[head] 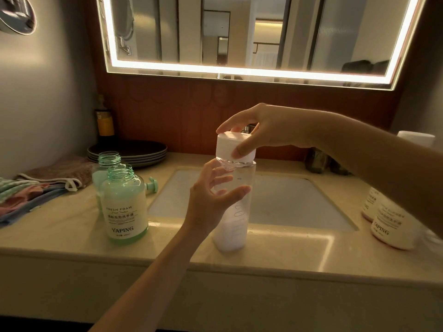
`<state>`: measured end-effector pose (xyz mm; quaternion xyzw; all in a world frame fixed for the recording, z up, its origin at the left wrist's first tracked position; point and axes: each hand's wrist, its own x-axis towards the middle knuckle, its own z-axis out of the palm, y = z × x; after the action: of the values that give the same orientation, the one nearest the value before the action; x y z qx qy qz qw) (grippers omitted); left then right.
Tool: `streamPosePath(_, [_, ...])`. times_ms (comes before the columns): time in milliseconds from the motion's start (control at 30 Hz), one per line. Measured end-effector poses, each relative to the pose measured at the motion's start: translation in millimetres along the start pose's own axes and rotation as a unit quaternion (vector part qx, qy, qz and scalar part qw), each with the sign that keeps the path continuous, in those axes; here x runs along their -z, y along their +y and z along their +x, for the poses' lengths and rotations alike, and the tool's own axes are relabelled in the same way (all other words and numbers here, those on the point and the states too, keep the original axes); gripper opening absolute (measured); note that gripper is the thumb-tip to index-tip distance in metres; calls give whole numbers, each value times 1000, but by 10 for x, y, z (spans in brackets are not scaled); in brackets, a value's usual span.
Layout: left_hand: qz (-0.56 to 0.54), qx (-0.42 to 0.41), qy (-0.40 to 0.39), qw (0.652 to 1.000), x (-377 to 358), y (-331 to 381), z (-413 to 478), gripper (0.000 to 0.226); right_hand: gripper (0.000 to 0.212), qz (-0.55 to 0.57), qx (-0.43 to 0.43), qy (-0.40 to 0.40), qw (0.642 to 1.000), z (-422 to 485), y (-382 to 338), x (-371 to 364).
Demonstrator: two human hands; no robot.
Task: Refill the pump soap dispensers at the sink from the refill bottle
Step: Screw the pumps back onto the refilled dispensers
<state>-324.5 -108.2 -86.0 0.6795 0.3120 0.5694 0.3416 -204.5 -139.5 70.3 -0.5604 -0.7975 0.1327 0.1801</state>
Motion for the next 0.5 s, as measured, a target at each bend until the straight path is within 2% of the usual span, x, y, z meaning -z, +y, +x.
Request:
streamPosePath(267, [1, 3, -2, 1000, 3, 7, -3, 73, 47, -16, -17, 34, 999, -2, -38, -60])
streamPosePath(400, [-4, -2, -2, 1000, 13, 12, -12, 78, 49, -66, -17, 63, 996, 20, -49, -113])
streamPosePath(500, [-5, 0, -3, 1000, 8, 11, -10, 79, 46, -24, -22, 43, 999, 21, -49, -94])
